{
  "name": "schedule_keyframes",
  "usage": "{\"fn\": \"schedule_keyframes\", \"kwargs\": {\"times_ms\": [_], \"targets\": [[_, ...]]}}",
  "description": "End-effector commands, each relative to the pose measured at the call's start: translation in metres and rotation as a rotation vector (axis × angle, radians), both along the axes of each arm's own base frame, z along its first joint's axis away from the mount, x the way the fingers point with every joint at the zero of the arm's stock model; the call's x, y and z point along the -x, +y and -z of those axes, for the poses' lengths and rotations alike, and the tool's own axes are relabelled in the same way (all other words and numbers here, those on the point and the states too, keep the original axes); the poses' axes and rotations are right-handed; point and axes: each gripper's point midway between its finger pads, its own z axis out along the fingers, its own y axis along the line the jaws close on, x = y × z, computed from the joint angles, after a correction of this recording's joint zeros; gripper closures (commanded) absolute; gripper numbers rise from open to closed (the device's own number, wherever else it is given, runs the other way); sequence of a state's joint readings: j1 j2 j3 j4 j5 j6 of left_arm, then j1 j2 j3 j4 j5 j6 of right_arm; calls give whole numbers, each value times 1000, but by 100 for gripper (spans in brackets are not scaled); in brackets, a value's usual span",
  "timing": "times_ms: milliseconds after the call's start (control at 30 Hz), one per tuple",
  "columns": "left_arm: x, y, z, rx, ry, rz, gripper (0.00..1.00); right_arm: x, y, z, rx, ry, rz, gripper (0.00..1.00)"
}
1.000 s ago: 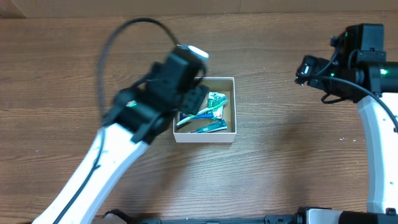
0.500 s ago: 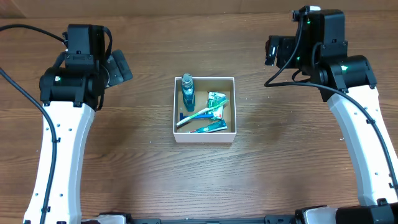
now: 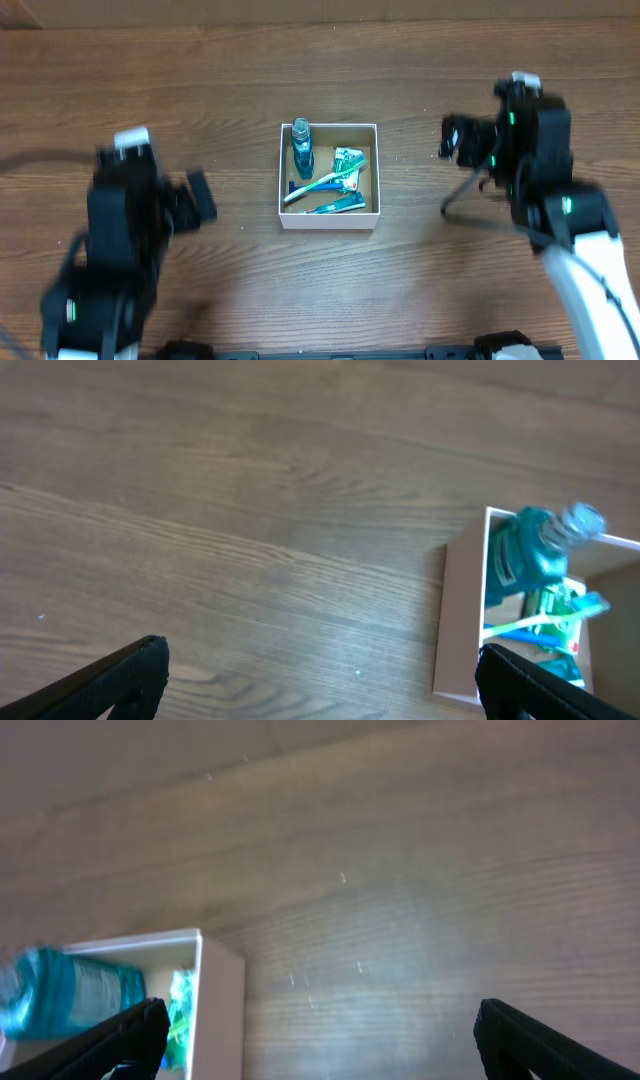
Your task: Pack container
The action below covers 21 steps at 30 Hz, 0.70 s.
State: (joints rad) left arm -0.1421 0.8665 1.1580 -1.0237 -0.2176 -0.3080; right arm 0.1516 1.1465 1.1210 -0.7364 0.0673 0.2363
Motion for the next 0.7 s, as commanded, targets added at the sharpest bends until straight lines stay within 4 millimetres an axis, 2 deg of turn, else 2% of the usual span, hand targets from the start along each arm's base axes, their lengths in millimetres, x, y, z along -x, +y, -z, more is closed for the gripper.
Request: {"fn": "schedule_keyframes", "kwargs": {"times_ms": [0,100,167,333,667], "targets": [[46,-1,24,12,-76,53,0,51,-21,14,-14,-65,98,0],[64,2,42,38,-110,36,0,82,-28,19,-29,-104,124,0],[67,2,53,45,-102,29,0,100,-31,22,-29,-99,123,0],[68,2,66,40,-67,29,0,105,-32,28,-22,-67,124,0],[68,2,67,40,-66,29,0,104,-31,29,-21,-63,124,0]]}}
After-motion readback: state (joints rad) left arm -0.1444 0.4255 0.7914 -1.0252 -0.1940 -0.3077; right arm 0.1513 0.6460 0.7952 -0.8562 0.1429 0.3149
